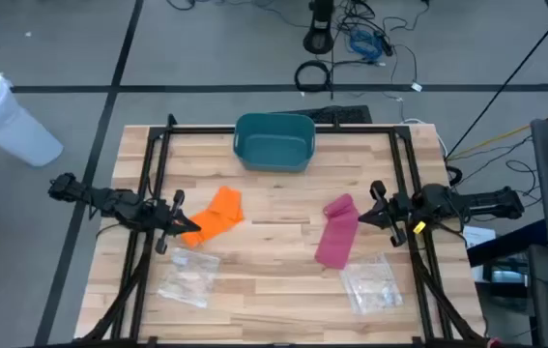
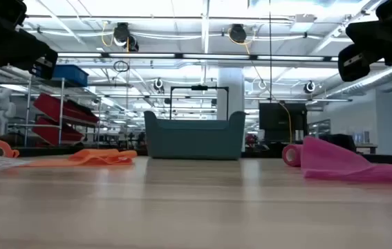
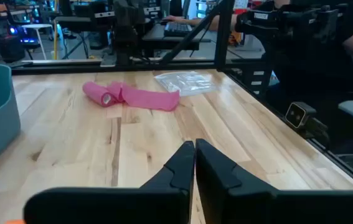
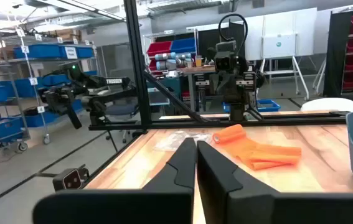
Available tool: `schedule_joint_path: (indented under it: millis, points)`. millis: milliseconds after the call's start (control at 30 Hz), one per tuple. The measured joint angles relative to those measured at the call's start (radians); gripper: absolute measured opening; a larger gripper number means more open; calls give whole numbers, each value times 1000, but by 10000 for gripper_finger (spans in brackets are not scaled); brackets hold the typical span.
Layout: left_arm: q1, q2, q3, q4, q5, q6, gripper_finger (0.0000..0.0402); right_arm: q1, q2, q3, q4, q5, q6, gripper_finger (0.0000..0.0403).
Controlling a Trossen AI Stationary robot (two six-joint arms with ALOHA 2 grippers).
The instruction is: Roll bandage
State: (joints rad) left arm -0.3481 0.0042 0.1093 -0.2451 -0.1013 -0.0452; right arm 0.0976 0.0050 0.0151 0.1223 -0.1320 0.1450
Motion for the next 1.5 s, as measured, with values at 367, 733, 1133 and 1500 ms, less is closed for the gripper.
schedule_joint_path:
  millis: [367, 733, 1133, 1500]
  points:
    - [0, 0, 0, 0, 0, 0, 20, 0, 0, 0, 0, 0, 0, 0]
    - [0, 0, 0, 0, 0, 0, 20, 0, 0, 0, 0, 0, 0, 0]
    - [0, 0, 0, 0, 0, 0, 20, 0, 0, 0, 0, 0, 0, 0]
    - [0, 0, 2, 10, -36, 2, 20, 0, 0, 0, 0, 0, 0, 0]
